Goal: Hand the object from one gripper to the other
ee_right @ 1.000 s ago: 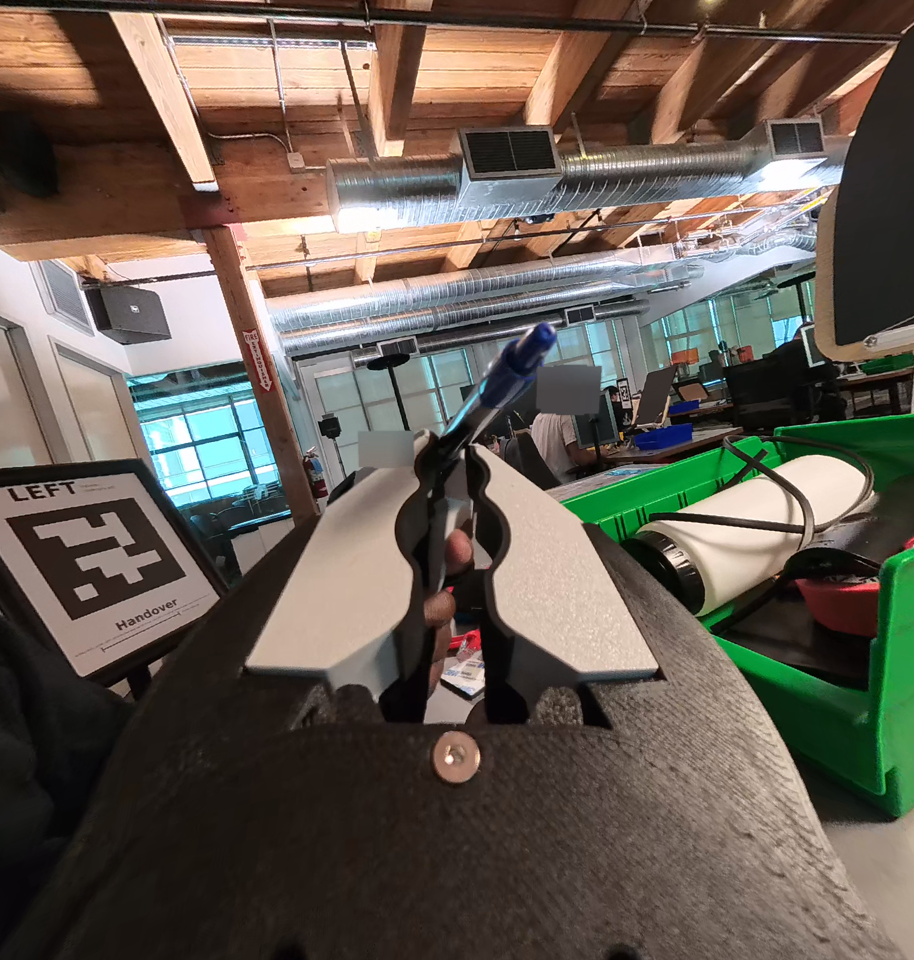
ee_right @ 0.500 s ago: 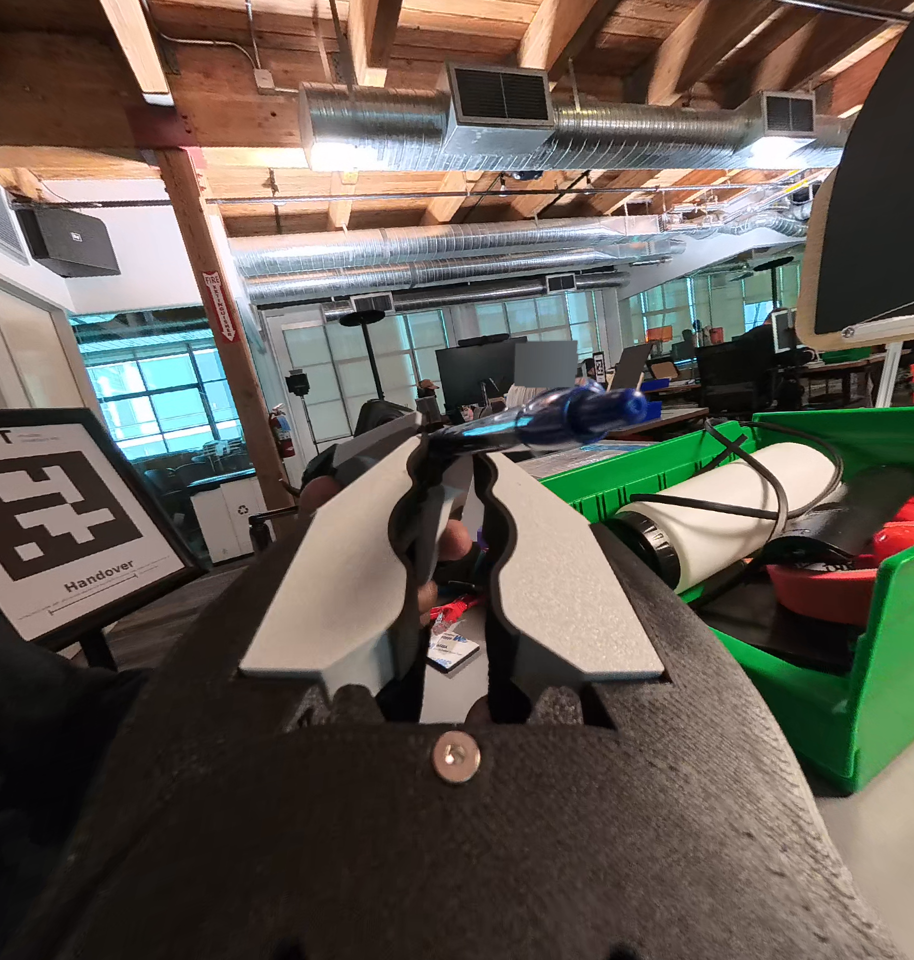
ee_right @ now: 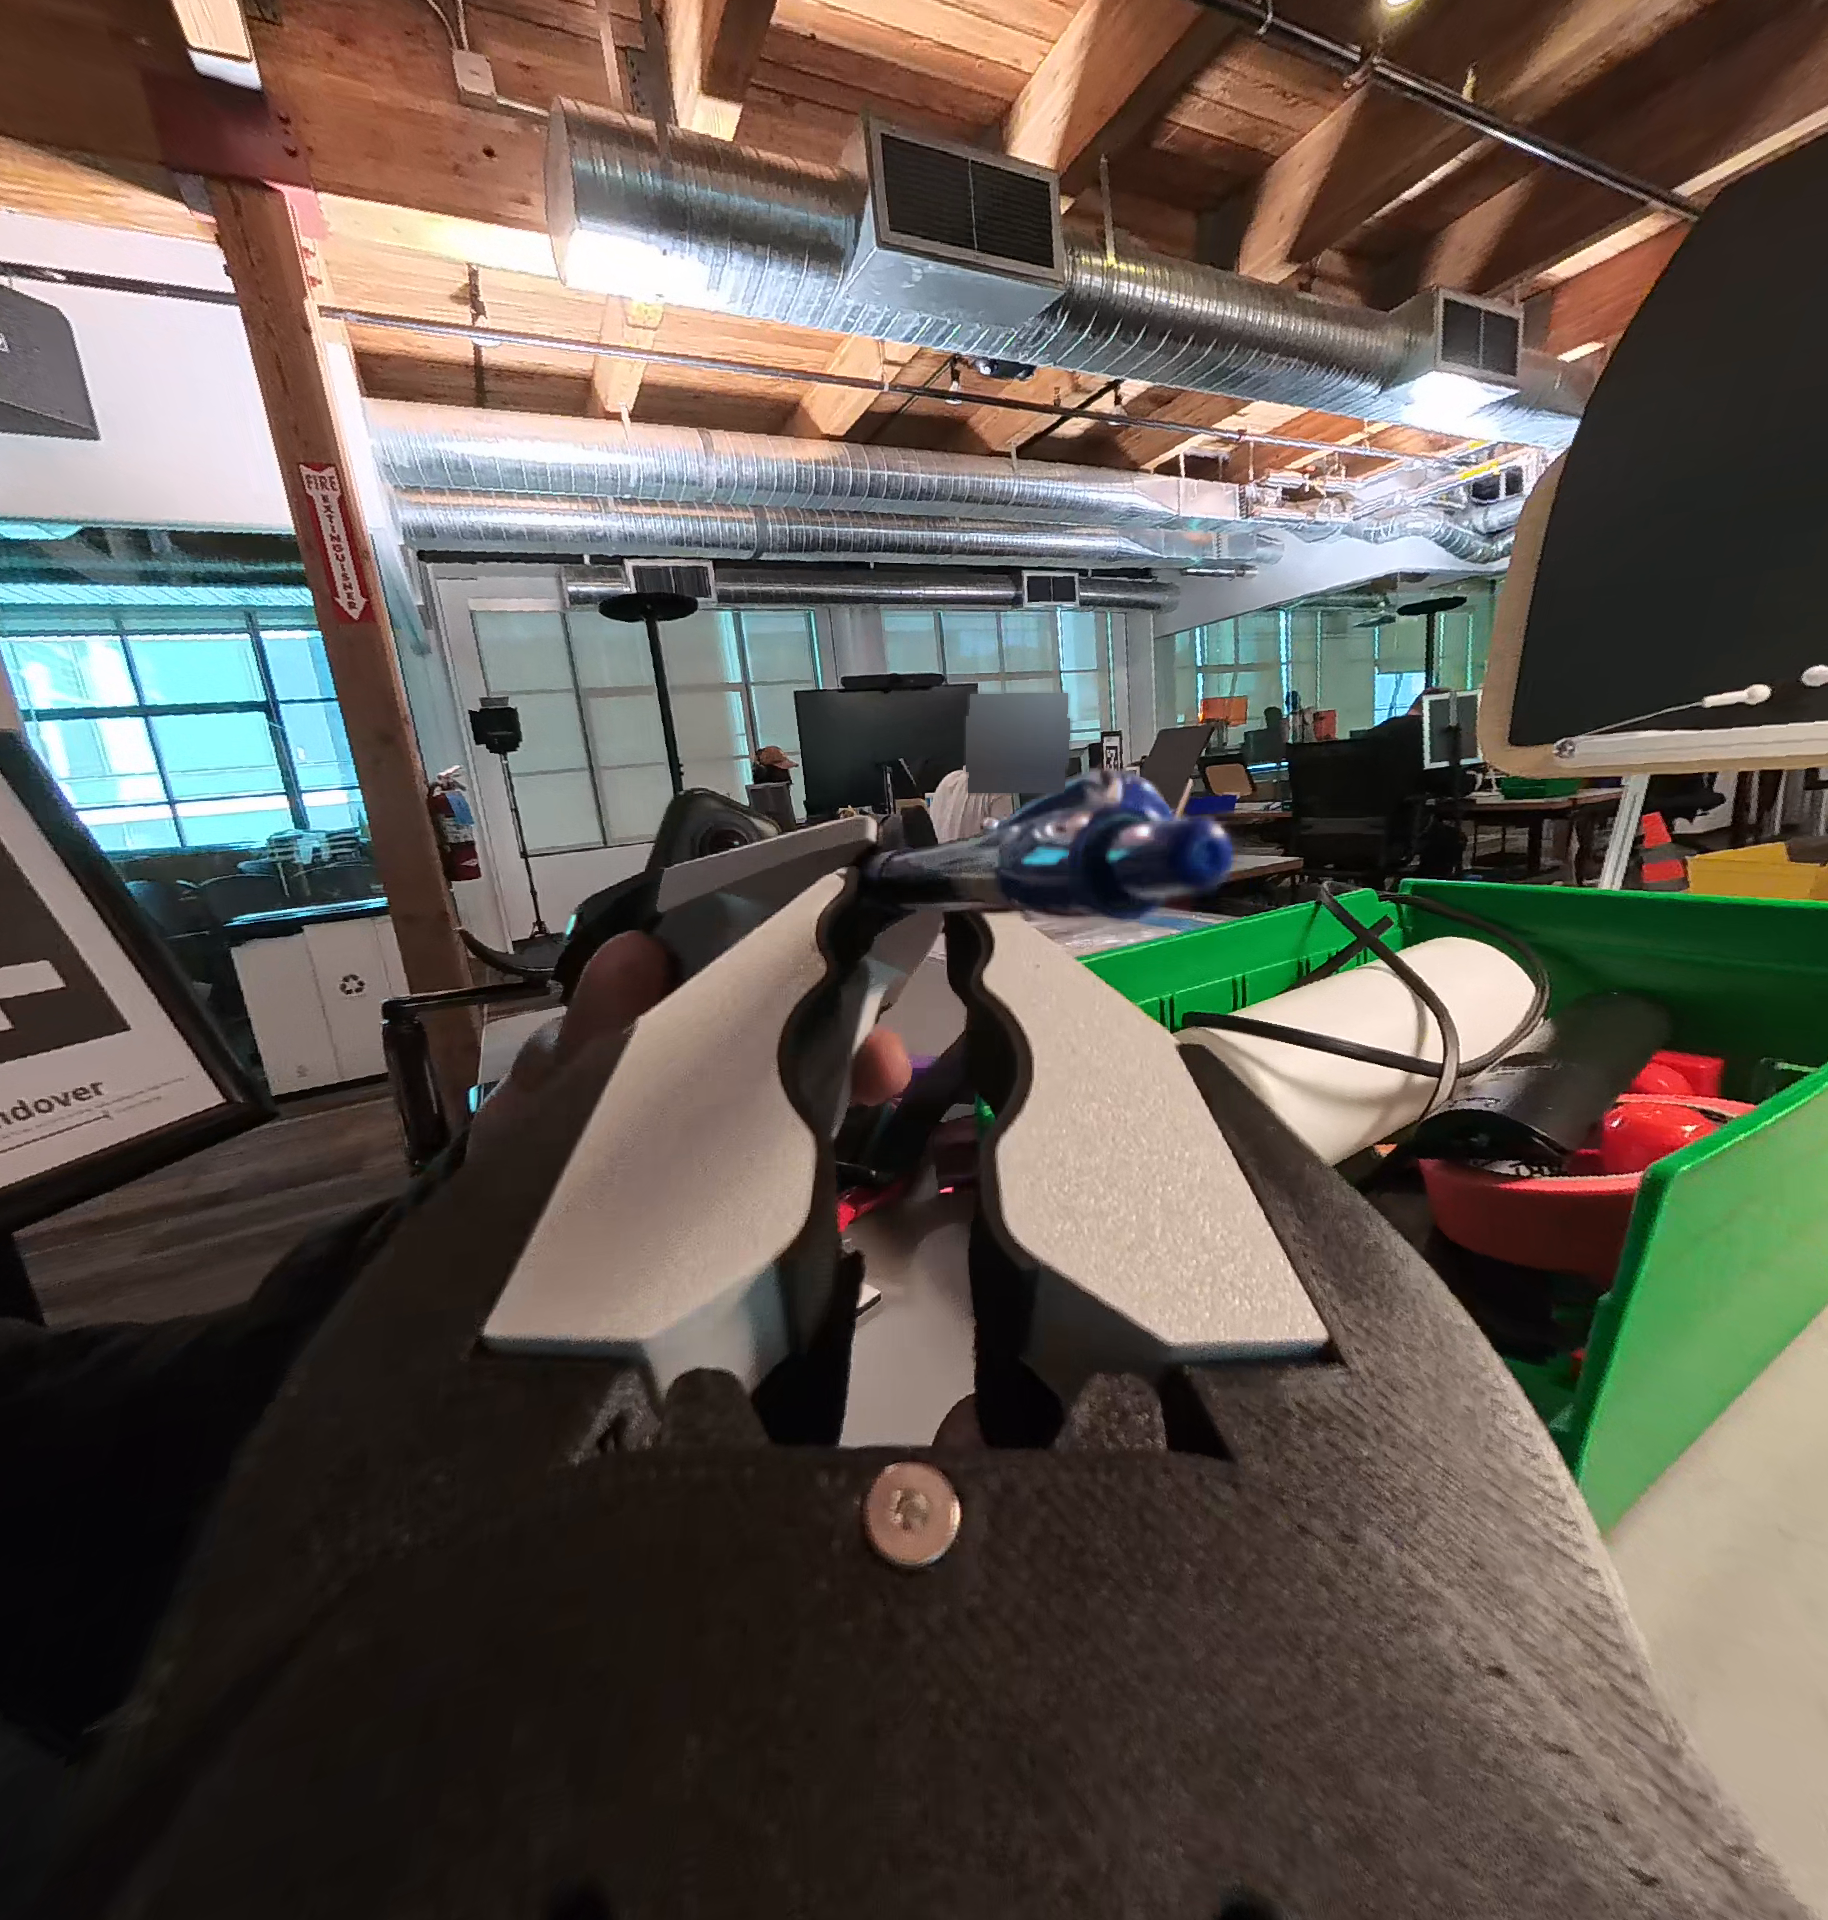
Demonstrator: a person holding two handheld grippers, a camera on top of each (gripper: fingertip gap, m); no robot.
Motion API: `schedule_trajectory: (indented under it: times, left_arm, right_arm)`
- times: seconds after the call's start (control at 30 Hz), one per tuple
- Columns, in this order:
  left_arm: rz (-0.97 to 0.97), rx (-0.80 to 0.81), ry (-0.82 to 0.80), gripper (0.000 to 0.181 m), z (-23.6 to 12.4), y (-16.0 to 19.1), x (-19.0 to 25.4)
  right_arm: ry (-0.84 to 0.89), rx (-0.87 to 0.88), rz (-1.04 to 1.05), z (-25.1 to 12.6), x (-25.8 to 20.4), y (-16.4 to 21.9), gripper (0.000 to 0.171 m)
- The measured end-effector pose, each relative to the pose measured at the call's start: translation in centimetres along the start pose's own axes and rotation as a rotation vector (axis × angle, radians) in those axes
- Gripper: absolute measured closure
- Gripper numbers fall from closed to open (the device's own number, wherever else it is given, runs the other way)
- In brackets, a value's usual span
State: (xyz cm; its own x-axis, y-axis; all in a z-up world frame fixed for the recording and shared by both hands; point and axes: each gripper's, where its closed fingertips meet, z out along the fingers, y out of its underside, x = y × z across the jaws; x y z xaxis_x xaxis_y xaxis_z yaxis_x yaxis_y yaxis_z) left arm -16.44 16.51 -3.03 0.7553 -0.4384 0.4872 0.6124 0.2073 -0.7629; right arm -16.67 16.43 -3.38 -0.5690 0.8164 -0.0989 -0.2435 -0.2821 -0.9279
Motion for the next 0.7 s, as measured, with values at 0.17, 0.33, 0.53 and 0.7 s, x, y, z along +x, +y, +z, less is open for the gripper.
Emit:
schedule_trajectory:
  times: [0.17, 0.33, 0.53, 0.7]
  left_arm:
    - [0.018, 0.002, -0.005, 0.166, -0.1, -0.1, 0.0]
    - [0.014, -0.02, 0.026, 0.166, 0.1, 0.2, 0.6]
    - [-0.024, -0.018, 0.058, 0.169, 0.1, 0.3, 0.9]
    - [0.0, 0.037, -0.014, 0.156, -0.3, -0.8, -0.1]
  right_arm:
    - [-0.018, 0.013, -0.008, -0.1, -0.4, -0.3, 0.157]
    - [-0.038, 0.048, 0.022, -0.3, -0.5, -0.9, 0.157]
    - [-0.055, 0.062, 0.063, -0.4, -0.5, -1.0, 0.157]
    - [-0.039, 0.104, 0.15, -0.9, 0.6, -1.7, 0.159]
